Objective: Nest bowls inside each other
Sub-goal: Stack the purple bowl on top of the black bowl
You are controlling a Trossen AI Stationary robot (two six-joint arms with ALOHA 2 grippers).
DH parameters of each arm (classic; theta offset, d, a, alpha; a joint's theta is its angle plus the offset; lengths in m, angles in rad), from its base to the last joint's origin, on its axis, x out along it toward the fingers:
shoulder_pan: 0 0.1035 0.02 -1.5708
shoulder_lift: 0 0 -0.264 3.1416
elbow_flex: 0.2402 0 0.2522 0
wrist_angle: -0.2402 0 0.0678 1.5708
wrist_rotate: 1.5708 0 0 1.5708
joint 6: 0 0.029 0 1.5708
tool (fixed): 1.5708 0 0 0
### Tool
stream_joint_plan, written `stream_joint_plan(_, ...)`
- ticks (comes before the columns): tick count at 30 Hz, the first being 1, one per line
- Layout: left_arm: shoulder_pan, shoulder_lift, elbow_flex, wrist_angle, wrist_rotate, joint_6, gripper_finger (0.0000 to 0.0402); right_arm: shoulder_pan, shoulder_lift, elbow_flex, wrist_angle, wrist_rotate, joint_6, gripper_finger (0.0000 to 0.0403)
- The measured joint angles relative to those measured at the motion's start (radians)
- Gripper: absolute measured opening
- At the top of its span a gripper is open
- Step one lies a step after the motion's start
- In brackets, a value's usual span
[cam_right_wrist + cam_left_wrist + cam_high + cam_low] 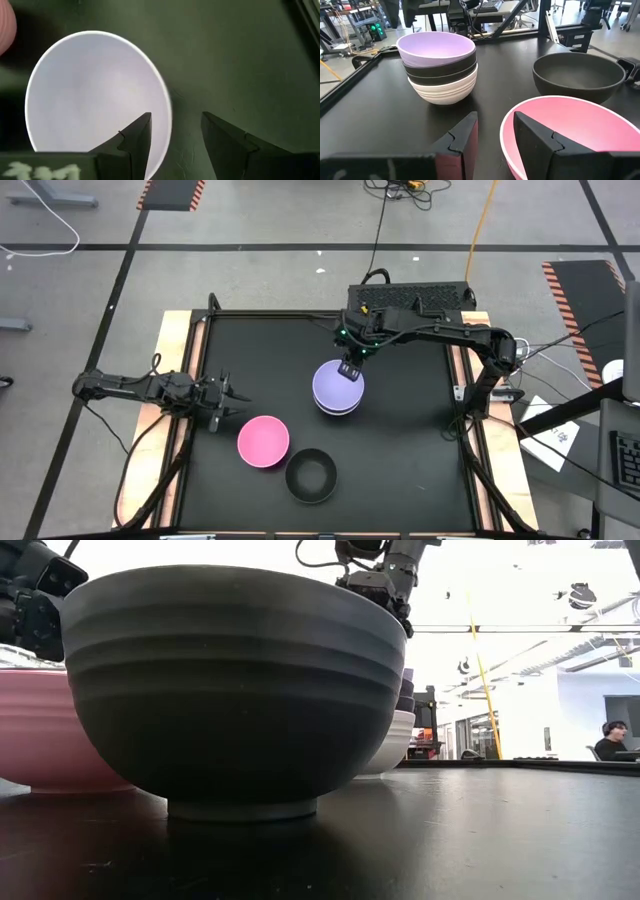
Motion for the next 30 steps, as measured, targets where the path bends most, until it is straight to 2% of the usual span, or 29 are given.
stream_joint_plan(6, 0.0, 0.0, -0.002, 0.036, 0.0, -0.03, 0.0129, 0.001, 0.0, -0.005, 0.005, -0.002, -0.016, 0.0164)
stream_joint_plan(13, 0.0, 0.0, -0.001, 0.019, -0.016, -0.036, 0.0129, -0.008, 0.0, -0.077, -0.018, -0.005, -0.016, 0.0163)
stream_joint_plan(23, 0.0, 0.0, -0.001, 0.025, -0.027, -0.025, 0.0129, -0.024, 0.0, -0.112, 0.014, -0.006, -0.022, 0.0099)
stream_joint_plan(30, 0.0, 0.0, 0.0, 0.015, -0.026, -0.038, 0.0129, -0.026, 0.0, -0.112, 0.042, -0.011, -0.023, 0.0082)
